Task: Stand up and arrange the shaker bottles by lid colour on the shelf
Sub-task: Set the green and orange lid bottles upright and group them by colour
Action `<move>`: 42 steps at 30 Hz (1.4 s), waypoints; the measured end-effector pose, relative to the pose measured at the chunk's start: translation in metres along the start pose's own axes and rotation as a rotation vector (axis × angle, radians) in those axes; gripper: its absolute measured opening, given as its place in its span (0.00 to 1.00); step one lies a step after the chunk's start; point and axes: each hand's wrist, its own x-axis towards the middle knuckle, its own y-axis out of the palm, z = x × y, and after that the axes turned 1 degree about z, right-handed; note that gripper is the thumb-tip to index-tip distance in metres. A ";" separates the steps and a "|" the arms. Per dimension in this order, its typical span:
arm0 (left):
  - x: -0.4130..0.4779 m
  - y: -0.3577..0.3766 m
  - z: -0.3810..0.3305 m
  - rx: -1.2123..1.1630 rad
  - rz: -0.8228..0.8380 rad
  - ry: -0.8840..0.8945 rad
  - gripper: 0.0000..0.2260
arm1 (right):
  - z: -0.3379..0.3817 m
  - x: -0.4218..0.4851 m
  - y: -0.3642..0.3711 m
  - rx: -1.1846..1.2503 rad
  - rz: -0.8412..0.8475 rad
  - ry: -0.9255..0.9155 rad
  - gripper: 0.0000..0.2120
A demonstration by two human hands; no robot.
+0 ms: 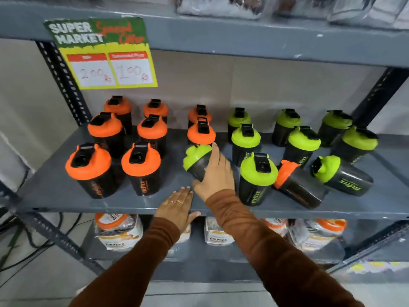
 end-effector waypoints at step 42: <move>0.019 -0.003 -0.073 0.060 -0.039 -0.025 0.42 | -0.229 -0.010 -0.140 0.322 -0.641 0.519 0.39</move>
